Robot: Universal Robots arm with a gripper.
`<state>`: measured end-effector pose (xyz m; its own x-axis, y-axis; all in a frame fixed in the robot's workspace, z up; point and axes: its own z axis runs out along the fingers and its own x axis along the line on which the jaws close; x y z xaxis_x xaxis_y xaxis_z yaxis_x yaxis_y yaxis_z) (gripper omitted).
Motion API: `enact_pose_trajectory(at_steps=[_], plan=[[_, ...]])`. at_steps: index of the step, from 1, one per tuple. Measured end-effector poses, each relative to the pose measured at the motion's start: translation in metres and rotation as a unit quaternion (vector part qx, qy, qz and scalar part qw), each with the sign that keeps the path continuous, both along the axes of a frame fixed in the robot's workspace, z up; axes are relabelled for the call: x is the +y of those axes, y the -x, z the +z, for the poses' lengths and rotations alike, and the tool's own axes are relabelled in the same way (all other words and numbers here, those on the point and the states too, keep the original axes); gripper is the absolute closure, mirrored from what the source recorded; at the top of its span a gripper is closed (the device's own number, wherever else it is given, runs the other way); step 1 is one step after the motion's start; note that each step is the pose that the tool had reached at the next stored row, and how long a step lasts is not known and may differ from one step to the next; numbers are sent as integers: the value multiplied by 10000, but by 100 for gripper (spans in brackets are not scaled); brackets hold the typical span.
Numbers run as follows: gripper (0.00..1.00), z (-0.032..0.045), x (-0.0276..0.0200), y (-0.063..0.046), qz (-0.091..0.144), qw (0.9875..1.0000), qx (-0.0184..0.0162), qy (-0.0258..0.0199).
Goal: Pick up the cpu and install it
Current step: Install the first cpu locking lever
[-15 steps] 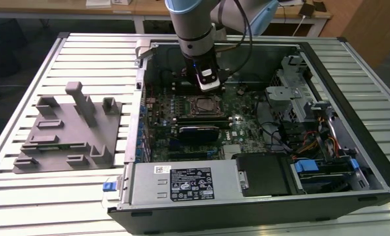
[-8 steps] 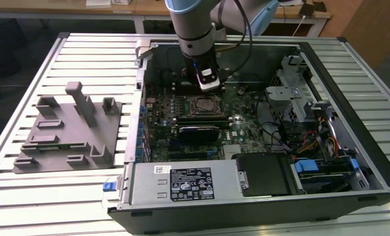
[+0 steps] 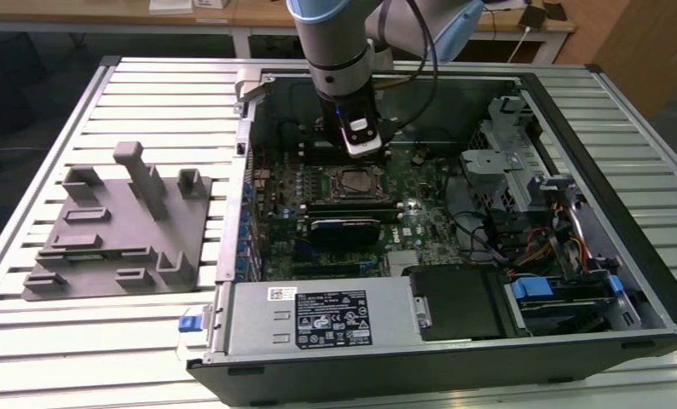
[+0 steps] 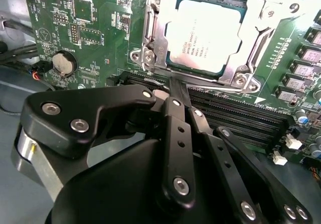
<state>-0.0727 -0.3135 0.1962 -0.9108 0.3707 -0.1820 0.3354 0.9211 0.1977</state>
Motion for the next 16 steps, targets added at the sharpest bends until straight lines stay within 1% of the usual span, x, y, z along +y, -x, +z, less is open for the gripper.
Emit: enact_pose_trajectory(at_steps=[16], plan=[[89,-13,0,1,0,10000,-1,-19]])
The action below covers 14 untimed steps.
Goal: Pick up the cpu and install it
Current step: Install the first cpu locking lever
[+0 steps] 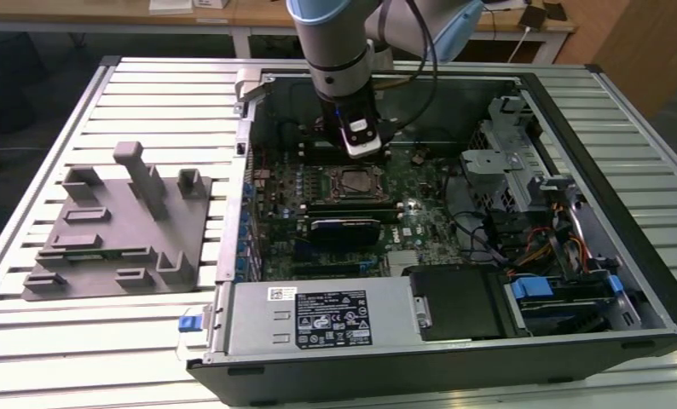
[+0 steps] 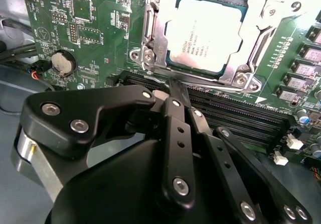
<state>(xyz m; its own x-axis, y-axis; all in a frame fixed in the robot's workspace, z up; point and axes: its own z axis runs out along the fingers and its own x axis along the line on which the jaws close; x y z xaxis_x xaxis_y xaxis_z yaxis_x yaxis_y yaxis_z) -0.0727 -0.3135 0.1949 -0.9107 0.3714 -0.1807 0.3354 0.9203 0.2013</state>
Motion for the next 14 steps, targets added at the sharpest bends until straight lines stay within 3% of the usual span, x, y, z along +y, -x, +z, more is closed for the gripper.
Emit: enact_pose_trajectory(at_steps=[14], plan=[[89,-15,0,12,0,10000,-2,-50]])
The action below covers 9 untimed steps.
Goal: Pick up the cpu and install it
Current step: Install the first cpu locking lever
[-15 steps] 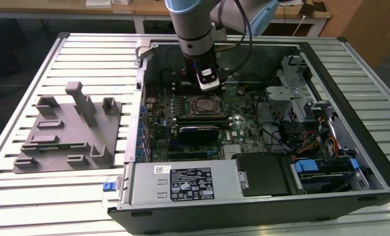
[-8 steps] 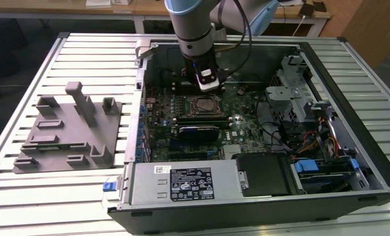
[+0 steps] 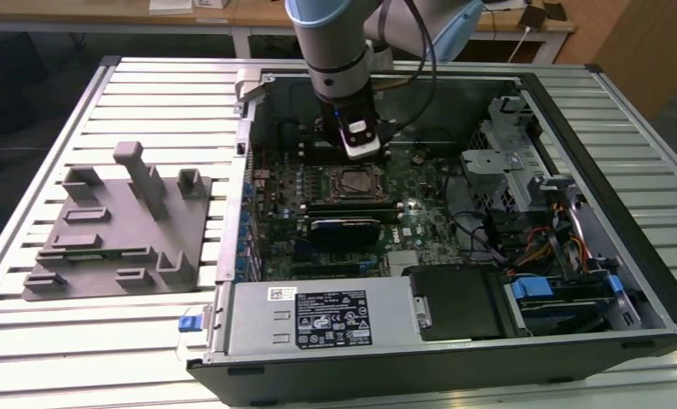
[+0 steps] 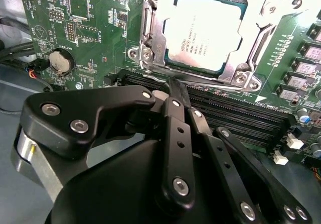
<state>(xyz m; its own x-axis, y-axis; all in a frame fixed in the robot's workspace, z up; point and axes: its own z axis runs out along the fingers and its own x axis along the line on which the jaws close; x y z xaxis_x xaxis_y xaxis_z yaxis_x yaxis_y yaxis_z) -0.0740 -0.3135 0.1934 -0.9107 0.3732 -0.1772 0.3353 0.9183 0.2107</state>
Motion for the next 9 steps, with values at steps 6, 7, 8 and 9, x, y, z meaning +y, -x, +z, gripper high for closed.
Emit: enact_pose_trajectory(at_steps=[6,7,8,9], plan=[[89,-13,-1,1,0,10000,-14,0],[89,-15,-1,0,0,10000,-16,0],[89,-16,-2,0,0,10000,-18,0],[89,-17,-2,0,0,10000,-19,0]])
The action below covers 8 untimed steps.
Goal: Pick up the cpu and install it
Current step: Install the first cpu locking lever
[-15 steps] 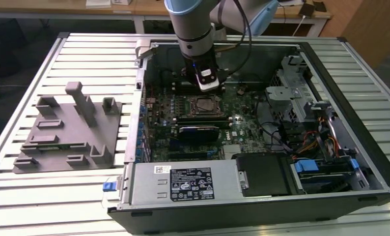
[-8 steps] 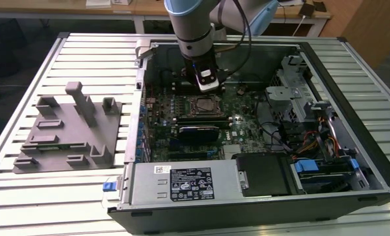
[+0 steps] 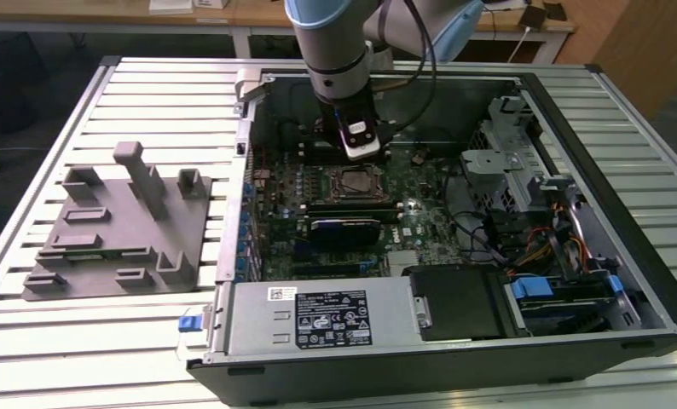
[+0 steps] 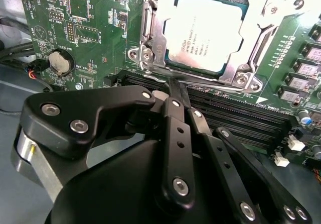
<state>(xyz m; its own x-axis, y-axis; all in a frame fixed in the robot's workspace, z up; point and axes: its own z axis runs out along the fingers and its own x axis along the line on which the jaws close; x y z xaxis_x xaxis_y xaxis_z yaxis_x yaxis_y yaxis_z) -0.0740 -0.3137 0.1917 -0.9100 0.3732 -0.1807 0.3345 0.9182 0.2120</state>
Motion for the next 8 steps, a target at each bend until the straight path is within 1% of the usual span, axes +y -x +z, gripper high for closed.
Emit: enact_pose_trajectory(at_steps=[8], plan=[[89,-1,-2,0,0,10000,-3,0]])
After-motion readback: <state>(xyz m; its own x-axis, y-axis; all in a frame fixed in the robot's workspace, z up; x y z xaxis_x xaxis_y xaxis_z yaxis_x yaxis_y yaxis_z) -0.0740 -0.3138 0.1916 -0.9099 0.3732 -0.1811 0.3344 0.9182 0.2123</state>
